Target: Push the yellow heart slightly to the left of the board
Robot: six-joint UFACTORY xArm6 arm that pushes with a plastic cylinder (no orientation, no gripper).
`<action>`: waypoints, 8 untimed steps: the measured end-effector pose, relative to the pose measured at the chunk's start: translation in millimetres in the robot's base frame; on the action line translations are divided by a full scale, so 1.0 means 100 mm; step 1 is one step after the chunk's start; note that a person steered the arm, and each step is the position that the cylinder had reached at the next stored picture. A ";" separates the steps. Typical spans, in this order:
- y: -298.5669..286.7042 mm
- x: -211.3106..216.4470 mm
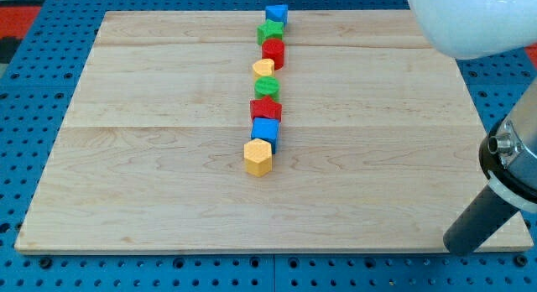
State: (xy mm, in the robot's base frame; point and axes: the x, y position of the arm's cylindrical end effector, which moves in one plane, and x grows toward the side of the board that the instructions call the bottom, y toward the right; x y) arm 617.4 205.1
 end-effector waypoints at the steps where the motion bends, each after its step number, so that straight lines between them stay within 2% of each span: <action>1: 0.01 0.01; 3: 0.08 -0.07; 4: 0.35 -0.31; 6: 0.59 -1.98; 7: 0.31 -2.62; 8: -0.21 -2.88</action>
State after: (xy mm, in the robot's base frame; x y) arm 329.6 184.2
